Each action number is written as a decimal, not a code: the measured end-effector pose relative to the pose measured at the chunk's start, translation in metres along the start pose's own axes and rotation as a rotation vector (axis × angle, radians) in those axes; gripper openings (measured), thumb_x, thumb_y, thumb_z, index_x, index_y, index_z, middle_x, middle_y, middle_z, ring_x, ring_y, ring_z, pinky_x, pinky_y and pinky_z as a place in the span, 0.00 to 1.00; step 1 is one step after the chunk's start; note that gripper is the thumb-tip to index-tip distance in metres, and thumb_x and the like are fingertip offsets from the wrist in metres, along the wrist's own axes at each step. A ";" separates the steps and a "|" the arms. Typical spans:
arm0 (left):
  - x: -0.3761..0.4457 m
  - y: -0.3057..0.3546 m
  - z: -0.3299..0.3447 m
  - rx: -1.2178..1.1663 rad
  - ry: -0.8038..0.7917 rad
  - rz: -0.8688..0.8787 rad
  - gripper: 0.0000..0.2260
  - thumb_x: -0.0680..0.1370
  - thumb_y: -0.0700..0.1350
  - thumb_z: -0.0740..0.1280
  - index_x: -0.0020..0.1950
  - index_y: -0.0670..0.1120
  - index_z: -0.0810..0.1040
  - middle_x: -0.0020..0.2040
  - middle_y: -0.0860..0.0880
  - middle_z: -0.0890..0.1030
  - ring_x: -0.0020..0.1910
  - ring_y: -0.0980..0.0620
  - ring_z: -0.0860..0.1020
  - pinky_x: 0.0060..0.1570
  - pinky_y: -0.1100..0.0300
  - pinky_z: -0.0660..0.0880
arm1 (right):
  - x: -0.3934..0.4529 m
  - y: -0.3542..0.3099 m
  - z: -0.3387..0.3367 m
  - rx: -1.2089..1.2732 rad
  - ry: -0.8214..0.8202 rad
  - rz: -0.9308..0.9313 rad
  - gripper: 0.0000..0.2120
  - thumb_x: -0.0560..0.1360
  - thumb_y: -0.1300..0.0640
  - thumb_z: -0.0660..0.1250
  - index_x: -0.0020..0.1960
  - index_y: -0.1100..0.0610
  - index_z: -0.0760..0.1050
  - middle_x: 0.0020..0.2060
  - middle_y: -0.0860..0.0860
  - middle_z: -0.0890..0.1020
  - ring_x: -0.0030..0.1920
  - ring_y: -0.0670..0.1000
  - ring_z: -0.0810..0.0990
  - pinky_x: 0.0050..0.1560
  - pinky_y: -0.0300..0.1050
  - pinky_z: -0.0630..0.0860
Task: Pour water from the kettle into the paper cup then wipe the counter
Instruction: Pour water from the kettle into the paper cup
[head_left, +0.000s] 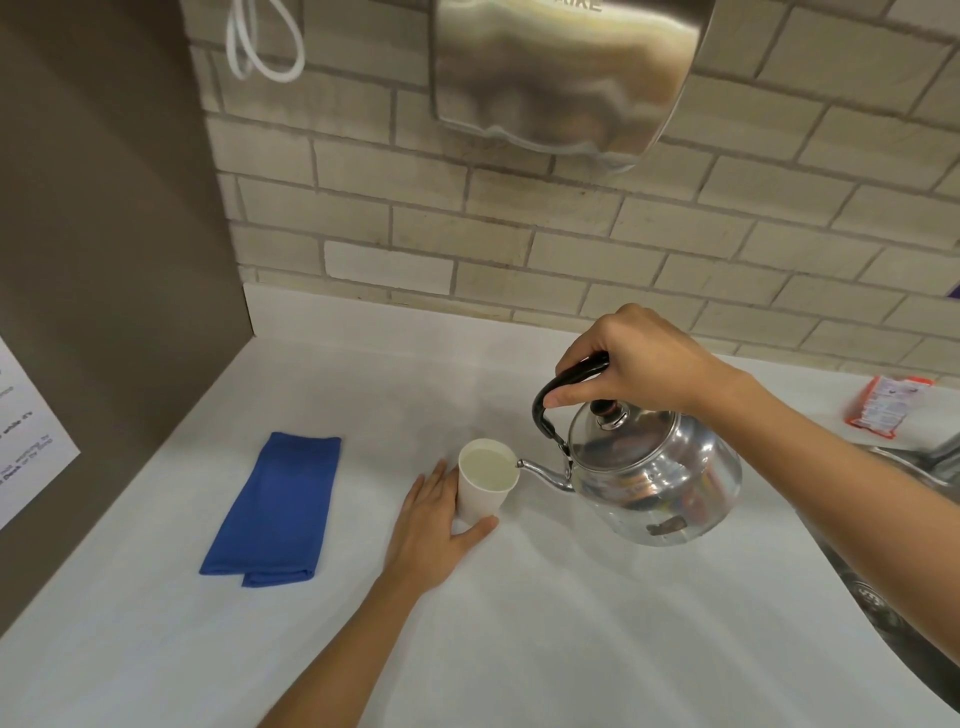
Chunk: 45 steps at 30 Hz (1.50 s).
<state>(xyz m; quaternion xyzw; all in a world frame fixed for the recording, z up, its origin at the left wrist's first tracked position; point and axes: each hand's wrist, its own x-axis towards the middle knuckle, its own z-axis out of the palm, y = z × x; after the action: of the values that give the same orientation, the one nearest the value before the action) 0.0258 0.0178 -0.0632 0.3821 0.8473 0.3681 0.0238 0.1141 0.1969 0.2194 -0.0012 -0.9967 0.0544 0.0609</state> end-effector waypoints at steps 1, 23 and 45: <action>0.000 0.000 0.000 0.000 -0.001 -0.002 0.38 0.75 0.66 0.63 0.78 0.46 0.58 0.78 0.49 0.63 0.78 0.54 0.56 0.78 0.55 0.50 | 0.000 0.000 0.000 0.000 0.000 -0.001 0.17 0.66 0.36 0.74 0.45 0.48 0.86 0.32 0.39 0.83 0.32 0.39 0.78 0.35 0.41 0.77; 0.000 0.001 0.000 0.004 0.006 0.001 0.37 0.75 0.66 0.63 0.77 0.46 0.59 0.77 0.49 0.64 0.78 0.54 0.58 0.78 0.54 0.50 | 0.001 0.002 0.002 -0.006 0.001 -0.016 0.17 0.66 0.35 0.73 0.45 0.47 0.86 0.36 0.43 0.86 0.35 0.43 0.81 0.38 0.46 0.79; -0.001 0.001 -0.001 -0.006 0.006 0.007 0.37 0.75 0.66 0.63 0.77 0.46 0.59 0.77 0.49 0.64 0.78 0.54 0.58 0.78 0.55 0.50 | 0.004 -0.002 0.003 -0.037 -0.009 -0.021 0.18 0.67 0.35 0.73 0.45 0.48 0.86 0.36 0.45 0.86 0.36 0.47 0.81 0.40 0.51 0.80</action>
<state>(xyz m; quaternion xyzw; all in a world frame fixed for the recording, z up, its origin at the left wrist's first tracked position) 0.0266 0.0173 -0.0624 0.3841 0.8448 0.3718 0.0212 0.1095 0.1950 0.2171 0.0084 -0.9977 0.0353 0.0570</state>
